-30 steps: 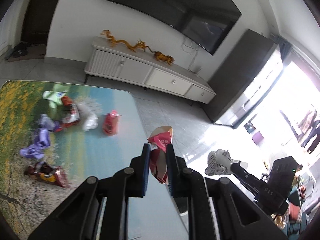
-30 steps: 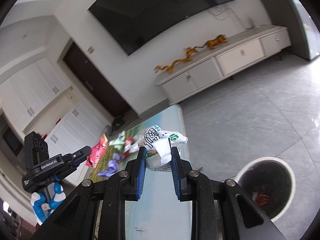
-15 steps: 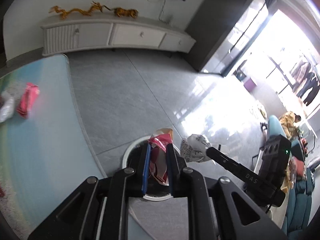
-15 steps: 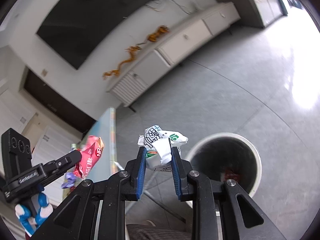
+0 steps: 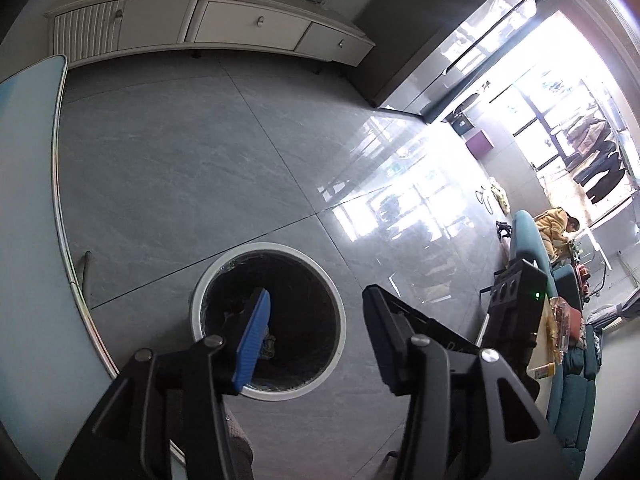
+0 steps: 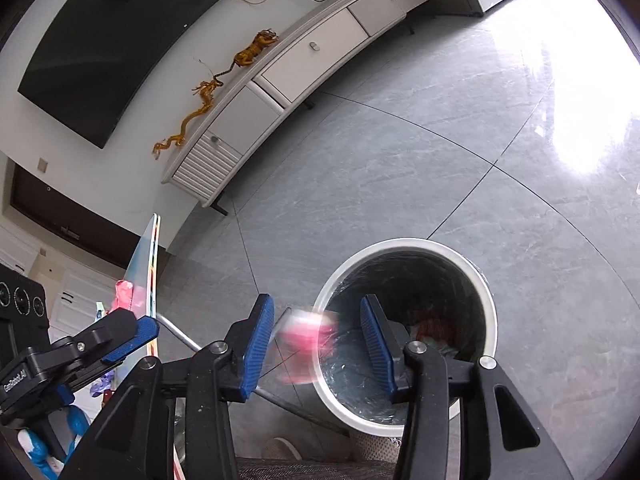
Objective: Collect trash
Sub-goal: 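Carry both items over the bin and open both tools to release them, then move both tools back over the remaining trash on the table, then grasp the purple plastic bag with the left tool while the right tool grasps the pink carton, then carry both items over the bin and open both tools to drop them, then move both open tools back over the trash on the table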
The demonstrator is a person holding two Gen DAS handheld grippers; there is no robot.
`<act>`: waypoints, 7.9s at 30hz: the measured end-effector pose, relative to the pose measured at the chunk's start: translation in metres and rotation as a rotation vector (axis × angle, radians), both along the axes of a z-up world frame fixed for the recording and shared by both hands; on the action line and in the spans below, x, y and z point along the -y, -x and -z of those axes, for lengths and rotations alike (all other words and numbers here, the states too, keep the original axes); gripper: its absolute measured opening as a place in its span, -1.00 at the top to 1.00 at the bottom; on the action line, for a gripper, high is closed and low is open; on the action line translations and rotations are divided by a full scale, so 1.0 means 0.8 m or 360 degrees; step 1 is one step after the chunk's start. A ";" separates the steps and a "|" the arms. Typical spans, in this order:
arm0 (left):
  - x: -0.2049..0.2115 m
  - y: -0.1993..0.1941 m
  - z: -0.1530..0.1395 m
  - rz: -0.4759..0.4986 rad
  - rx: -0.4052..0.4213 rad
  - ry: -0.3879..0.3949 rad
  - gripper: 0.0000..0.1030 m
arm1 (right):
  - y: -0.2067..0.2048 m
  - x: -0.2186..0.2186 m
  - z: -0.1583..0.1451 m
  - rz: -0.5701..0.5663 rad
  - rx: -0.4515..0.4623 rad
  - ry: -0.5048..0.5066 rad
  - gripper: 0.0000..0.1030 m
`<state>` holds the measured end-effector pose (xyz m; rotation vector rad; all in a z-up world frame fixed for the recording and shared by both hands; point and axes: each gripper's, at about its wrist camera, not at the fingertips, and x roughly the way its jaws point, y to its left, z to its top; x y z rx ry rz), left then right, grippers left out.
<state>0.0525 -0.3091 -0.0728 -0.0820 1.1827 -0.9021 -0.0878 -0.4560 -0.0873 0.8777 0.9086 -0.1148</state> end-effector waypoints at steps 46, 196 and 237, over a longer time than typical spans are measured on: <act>-0.406 0.028 -0.208 -0.0837 0.0839 -0.0120 -0.02 | -0.107 -0.271 -0.274 -0.0502 0.0452 0.0400 0.13; -0.011 0.017 0.006 0.0070 0.0422 -0.0315 0.63 | -0.027 -0.026 -0.004 -0.0084 0.0025 0.0188 0.78; -0.083 0.027 -0.067 -0.0225 0.0614 -0.0200 -0.11 | -0.010 -0.024 -0.051 -0.0049 0.0074 0.0210 0.20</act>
